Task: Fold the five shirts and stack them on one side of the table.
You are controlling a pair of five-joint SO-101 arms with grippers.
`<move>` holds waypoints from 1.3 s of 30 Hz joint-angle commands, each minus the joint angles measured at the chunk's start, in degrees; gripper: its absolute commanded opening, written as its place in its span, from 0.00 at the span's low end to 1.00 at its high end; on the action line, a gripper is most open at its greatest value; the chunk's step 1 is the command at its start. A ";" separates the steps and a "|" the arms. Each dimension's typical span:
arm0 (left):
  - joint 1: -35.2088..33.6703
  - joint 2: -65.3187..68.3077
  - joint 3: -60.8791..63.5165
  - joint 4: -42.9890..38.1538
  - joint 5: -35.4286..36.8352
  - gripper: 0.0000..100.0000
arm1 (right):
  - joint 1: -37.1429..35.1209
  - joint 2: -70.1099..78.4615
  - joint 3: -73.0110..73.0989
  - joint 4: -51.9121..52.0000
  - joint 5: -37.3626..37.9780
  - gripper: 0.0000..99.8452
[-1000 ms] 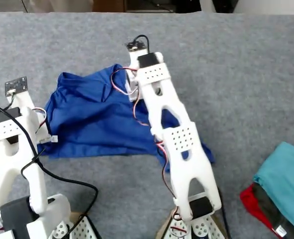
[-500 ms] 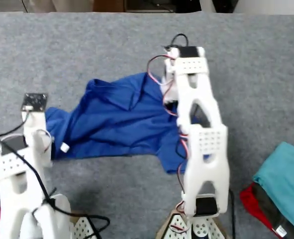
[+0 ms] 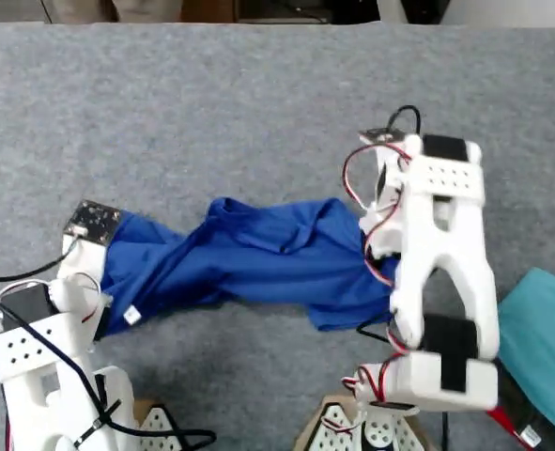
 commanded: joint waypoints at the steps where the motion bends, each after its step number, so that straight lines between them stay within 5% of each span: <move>1: 0.35 -0.66 1.23 0.26 -1.05 0.02 | 3.56 -5.58 0.57 -1.76 0.79 0.14; 5: 0.35 -0.66 1.14 0.62 -0.79 0.02 | 4.88 -7.16 -3.03 -1.32 0.44 0.27; 13: 0.26 -0.66 0.97 0.62 -0.70 0.02 | -6.29 -8.75 -15.34 4.04 -8.62 0.03; 24: 0.26 -0.66 1.32 0.35 2.73 0.02 | -25.63 13.58 -20.70 3.34 -23.21 0.16; 39: 0.26 -0.66 1.49 0.53 4.31 0.02 | -28.18 31.96 -32.92 4.22 -32.79 0.12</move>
